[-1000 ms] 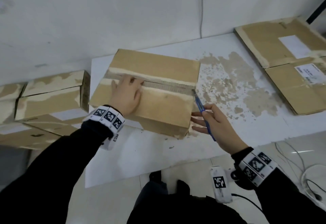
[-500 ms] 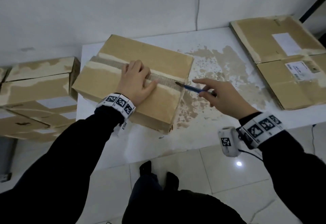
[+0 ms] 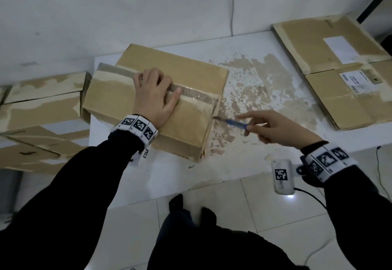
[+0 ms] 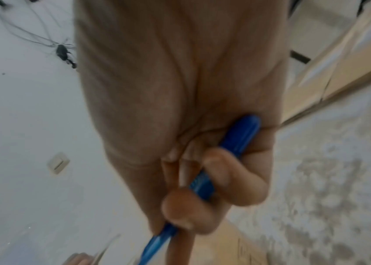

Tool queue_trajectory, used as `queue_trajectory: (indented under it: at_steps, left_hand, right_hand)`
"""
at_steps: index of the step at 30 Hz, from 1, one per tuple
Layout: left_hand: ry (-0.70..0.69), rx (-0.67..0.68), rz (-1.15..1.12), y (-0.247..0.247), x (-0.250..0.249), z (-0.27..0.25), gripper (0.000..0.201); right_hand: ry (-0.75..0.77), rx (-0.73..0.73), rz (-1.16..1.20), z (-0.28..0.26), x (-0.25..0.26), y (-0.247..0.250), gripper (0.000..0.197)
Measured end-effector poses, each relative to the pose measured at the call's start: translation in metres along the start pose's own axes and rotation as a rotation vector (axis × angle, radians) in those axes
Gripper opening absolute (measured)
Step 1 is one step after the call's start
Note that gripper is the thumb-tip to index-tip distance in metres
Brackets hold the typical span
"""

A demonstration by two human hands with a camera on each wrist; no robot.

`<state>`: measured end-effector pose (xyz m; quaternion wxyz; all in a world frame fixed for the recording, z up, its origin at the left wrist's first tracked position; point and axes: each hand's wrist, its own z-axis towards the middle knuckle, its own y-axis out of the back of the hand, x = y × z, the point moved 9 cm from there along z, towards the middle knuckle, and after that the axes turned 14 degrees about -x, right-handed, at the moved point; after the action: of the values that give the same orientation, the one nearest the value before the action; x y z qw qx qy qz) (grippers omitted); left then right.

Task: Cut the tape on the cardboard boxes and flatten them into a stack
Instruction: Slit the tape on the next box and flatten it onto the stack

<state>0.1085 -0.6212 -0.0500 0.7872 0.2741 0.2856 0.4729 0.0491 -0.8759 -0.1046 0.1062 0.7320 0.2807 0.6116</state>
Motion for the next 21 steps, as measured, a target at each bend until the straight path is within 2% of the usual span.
queue_trajectory:
  at_steps: [2,3,4,6,7,8,9,10,12,14,16,18,21]
  left_hand:
    - [-0.030,0.111,0.067,-0.010,-0.002,-0.003,0.040]
    - [-0.060,0.182,0.124,-0.014,-0.005,-0.004,0.045]
    - [-0.092,0.247,0.189,-0.019,-0.008,-0.004,0.050]
    - [-0.069,0.375,0.288,-0.023,-0.011,0.000,0.053]
    - [-0.003,0.442,0.314,-0.024,-0.009,0.003,0.051]
    - [0.119,0.526,0.285,-0.029,-0.001,0.001,0.049]
    - [0.300,0.605,0.180,-0.034,0.009,-0.005,0.046]
    - [0.541,0.640,0.014,-0.038,0.020,-0.013,0.047]
    - [1.003,0.552,-0.310,-0.043,0.035,-0.030,0.057]
    - [1.275,0.407,-0.401,-0.040,0.038,-0.039,0.061]
    - [1.370,0.337,-0.394,-0.044,0.036,-0.043,0.058]
    - [1.370,0.305,-0.322,-0.042,0.031,-0.041,0.045]
    - [1.333,0.311,-0.281,-0.045,0.028,-0.040,0.039]
  right_hand:
    - [0.059,-0.276,-0.008,-0.002,-0.001,0.029,0.028]
    - [0.108,-0.360,-0.012,-0.003,0.004,0.037,0.027]
    - [0.161,-0.391,-0.035,-0.003,0.010,0.037,0.027]
    - [0.254,-0.332,-0.153,0.001,0.023,0.018,0.027]
    - [0.277,-0.288,-0.210,0.004,0.026,0.004,0.027]
    - [0.281,-0.266,-0.242,0.006,0.026,-0.007,0.027]
    - [0.283,-0.272,-0.249,0.008,0.027,-0.014,0.026]
    - [0.296,-0.293,-0.245,0.008,0.028,-0.018,0.026]
    - [0.340,-0.318,-0.269,0.008,0.033,-0.021,0.026]
    - [0.385,-0.324,-0.378,0.006,0.038,-0.023,0.027]
    - [0.423,-0.386,-0.492,0.002,0.042,-0.019,0.029]
    - [0.440,-0.456,-0.539,-0.002,0.044,-0.010,0.031]
    - [0.424,-0.438,-0.571,0.004,0.042,-0.017,0.033]
